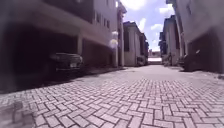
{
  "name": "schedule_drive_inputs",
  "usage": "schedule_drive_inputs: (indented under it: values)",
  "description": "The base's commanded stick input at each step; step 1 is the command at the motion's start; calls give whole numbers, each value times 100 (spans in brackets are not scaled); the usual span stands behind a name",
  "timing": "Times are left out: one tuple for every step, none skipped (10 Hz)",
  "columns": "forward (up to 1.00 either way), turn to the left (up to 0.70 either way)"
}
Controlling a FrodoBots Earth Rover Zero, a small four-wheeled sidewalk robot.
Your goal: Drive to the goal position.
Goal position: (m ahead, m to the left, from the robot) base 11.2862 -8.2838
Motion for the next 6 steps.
schedule_drive_inputs:
  values:
    - [50,0]
    - [50,-5]
    - [50,-28]
    - [50,-32]
    - [50,-9]
    - [50,-2]
